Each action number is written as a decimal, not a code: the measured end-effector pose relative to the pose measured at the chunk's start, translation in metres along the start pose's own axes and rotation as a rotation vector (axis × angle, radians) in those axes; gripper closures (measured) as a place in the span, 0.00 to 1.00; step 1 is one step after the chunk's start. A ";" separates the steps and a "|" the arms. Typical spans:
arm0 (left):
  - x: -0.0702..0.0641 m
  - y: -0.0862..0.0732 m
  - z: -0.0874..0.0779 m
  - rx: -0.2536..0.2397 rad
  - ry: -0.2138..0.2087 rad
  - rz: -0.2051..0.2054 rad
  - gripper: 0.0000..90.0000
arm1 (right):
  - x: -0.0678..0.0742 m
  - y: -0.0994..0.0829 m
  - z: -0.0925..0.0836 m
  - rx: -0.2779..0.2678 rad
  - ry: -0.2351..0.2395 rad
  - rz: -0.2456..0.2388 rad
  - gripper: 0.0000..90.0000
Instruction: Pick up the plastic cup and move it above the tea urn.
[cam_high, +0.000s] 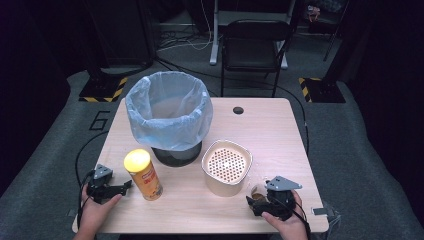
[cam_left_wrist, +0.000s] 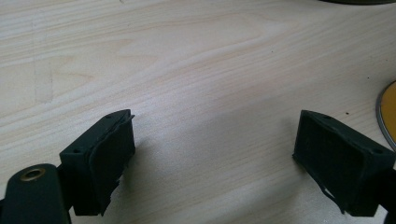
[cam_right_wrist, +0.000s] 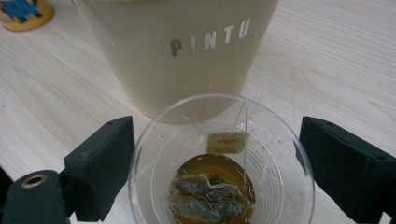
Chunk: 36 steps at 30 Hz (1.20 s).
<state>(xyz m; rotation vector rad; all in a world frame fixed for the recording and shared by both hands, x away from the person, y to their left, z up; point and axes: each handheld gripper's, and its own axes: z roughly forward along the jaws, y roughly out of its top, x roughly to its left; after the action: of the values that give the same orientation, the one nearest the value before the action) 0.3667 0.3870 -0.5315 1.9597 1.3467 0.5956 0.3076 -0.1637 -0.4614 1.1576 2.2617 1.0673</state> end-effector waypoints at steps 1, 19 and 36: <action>0.000 0.000 0.000 0.000 0.000 0.000 0.13 | 0.001 -0.001 0.001 0.002 -0.014 -0.004 0.13; 0.000 0.000 0.000 0.000 0.000 0.000 0.13 | 0.001 -0.013 0.012 0.026 -0.035 0.014 0.25; 0.000 0.000 0.000 -0.001 -0.002 0.000 0.13 | -0.024 -0.017 0.006 0.022 -0.044 -0.008 0.31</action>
<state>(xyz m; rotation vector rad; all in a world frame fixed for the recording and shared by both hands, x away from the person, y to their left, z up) 0.3670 0.3871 -0.5315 1.9585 1.3455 0.5945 0.3170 -0.1865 -0.4784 1.1688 2.2475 1.0072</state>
